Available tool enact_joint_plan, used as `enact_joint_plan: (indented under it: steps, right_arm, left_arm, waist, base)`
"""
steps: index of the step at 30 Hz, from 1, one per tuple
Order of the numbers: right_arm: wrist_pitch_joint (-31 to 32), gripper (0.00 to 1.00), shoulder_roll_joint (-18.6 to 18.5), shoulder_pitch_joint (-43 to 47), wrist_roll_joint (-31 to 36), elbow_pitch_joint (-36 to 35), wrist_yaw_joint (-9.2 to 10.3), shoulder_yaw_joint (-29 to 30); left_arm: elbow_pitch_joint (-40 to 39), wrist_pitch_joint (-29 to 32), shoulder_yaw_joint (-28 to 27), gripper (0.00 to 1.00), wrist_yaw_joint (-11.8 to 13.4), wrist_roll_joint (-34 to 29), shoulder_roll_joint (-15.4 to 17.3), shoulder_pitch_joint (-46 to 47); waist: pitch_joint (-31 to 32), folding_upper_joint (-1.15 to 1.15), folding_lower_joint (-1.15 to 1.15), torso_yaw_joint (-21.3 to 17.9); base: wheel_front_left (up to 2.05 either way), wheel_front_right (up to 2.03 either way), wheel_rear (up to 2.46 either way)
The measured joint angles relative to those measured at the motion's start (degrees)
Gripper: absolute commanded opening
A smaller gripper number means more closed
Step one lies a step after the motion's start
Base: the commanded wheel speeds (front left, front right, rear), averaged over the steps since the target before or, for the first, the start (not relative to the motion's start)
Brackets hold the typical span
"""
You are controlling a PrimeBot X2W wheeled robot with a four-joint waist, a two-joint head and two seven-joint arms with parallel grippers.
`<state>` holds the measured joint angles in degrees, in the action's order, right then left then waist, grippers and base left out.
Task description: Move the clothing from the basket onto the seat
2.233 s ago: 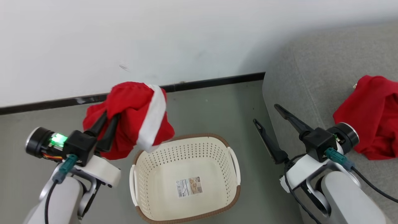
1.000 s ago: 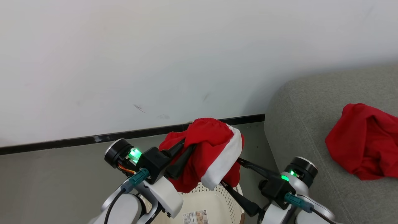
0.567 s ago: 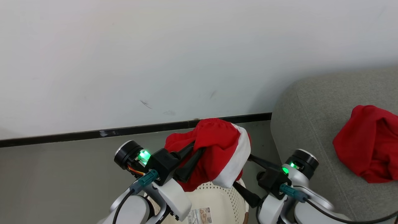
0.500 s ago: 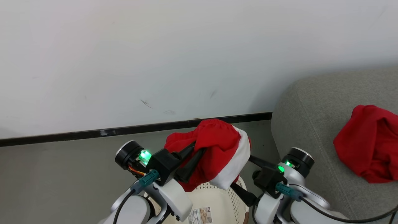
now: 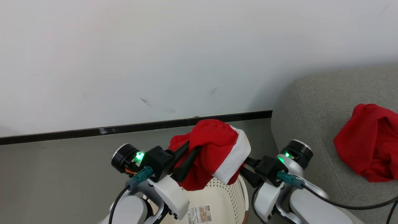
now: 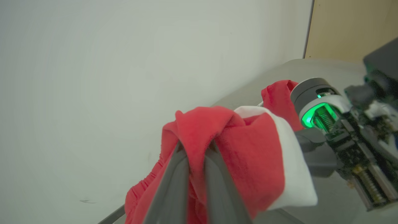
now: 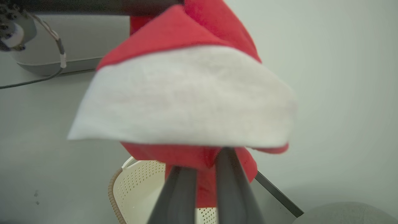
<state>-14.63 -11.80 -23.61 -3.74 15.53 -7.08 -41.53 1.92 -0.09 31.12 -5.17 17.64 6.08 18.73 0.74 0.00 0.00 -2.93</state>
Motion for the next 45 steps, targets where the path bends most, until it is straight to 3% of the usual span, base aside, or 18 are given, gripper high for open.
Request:
enact_joint_plan:
  steps: [1,2,3,5,6,16,31,45]
  right_arm:
    - [0.00,0.00,-0.26,0.09,-0.35,-0.26,0.00,0.73]
    - [0.00,0.00,-0.54,0.24,-0.52,-0.52,0.00,1.51]
    - [0.00,0.00,-0.83,0.51,-0.52,-0.85,0.00,2.31]
    - [0.00,0.00,-1.29,1.57,-0.66,-1.80,0.00,3.89]
    - [0.00,0.00,-1.47,2.14,-0.78,-2.26,0.00,4.60]
    - [0.01,0.00,-2.77,5.14,-0.75,-6.00,0.00,10.92]
    - [0.01,0.00,-5.86,14.72,1.43,-11.58,0.00,32.03]
    - [0.01,0.00,-4.48,23.58,3.49,-17.03,0.00,41.99]
  left_arm:
    - [0.19,-0.01,-0.18,0.21,0.08,0.08,-0.04,-0.34]
    - [0.44,-0.08,-0.27,0.38,0.16,0.33,-0.05,-0.69]
    - [0.71,-0.11,-0.34,0.46,0.19,0.48,-0.05,-0.92]
    - [1.07,-0.55,-0.54,0.95,0.24,0.54,-0.10,-1.27]
    - [1.15,-0.57,-0.64,1.00,0.27,0.74,-0.19,-1.55]
    - [2.08,-2.56,-1.36,1.00,0.83,1.52,-0.37,-2.37]
    - [2.92,-5.04,1.41,1.00,0.20,2.02,-0.66,-4.19]
    - [4.20,-7.05,3.70,1.00,-0.11,3.05,-1.81,-5.18]
  waist:
    - [0.02,0.00,0.00,-0.12]
    - [0.04,0.00,0.00,-0.25]
    - [0.06,0.00,0.00,-0.38]
    - [0.11,0.00,-0.01,-0.69]
    - [0.14,0.00,0.00,-0.86]
    - [0.44,0.00,0.00,-2.71]
    - [0.99,0.00,0.00,-6.97]
    - [1.19,0.00,0.00,-12.46]
  base:
    - [0.00,0.00,0.00]
    - [0.00,0.00,0.00]
    - [0.00,0.00,0.00]
    - [0.00,0.00,0.00]
    - [0.00,0.00,0.00]
    - [0.00,0.00,0.00]
    - [0.00,0.00,0.00]
    - [0.00,0.00,0.00]
